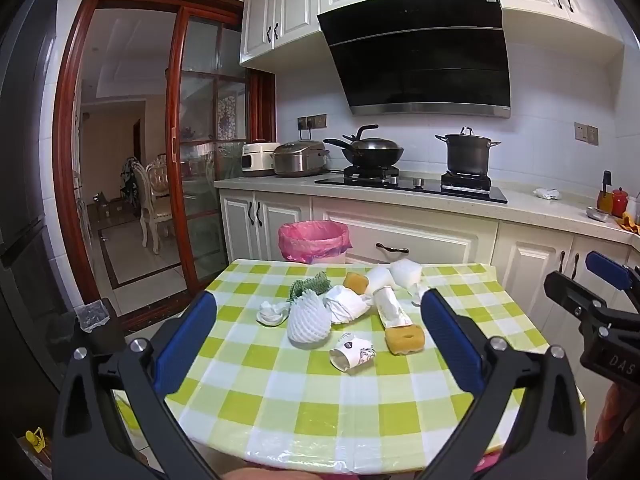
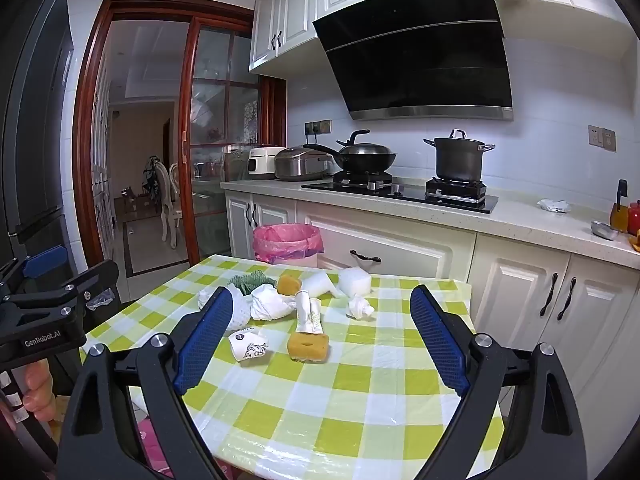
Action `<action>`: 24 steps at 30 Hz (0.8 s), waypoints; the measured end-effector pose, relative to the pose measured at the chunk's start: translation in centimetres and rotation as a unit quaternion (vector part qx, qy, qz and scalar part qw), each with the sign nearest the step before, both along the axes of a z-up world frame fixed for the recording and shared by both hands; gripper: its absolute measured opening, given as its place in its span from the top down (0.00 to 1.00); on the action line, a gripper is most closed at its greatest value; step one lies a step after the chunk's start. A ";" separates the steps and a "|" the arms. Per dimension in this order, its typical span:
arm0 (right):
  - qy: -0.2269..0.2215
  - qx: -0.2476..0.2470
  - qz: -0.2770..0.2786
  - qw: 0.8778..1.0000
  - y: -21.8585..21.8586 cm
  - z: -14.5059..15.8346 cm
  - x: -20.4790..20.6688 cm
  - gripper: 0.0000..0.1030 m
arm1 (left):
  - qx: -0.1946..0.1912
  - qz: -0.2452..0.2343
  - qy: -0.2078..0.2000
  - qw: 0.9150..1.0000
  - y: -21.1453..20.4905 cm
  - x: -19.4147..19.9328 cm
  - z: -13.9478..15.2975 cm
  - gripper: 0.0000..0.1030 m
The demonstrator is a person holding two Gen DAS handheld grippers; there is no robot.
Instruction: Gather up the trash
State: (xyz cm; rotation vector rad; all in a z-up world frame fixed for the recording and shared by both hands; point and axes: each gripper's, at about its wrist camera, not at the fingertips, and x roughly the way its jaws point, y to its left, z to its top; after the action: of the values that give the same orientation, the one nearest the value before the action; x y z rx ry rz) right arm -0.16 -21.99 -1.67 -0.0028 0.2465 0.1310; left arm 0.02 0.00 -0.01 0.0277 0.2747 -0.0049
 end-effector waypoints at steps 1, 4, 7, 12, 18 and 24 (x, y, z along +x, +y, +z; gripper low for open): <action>0.000 -0.001 -0.001 1.000 0.0 0.0 0.0 0.17 | 0.000 0.002 0.001 1.000 0.0 0.0 0.0 0.04; 0.000 -0.002 -0.003 1.000 0.0 0.0 0.0 0.17 | 0.002 0.001 0.001 1.000 0.0 0.0 0.0 0.04; 0.000 -0.004 -0.004 1.000 0.1 0.0 0.0 0.17 | 0.003 0.003 -0.001 1.000 0.0 0.0 0.0 0.04; 0.001 0.005 -0.001 1.000 -0.3 0.0 0.0 0.17 | 0.001 0.003 0.001 1.000 0.0 0.1 0.0 0.04; 0.000 0.005 -0.002 1.000 -0.1 0.0 0.0 0.17 | 0.002 0.001 -0.001 1.000 0.0 0.0 0.0 0.04; 0.000 0.006 -0.002 1.000 0.0 0.0 0.0 0.17 | 0.001 0.001 0.000 1.000 0.0 0.0 0.0 0.04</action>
State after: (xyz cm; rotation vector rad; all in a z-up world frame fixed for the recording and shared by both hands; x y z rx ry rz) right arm -0.18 -22.00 -1.63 0.0087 0.2466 0.1290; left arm 0.01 -0.05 0.01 0.0288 0.2750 -0.0033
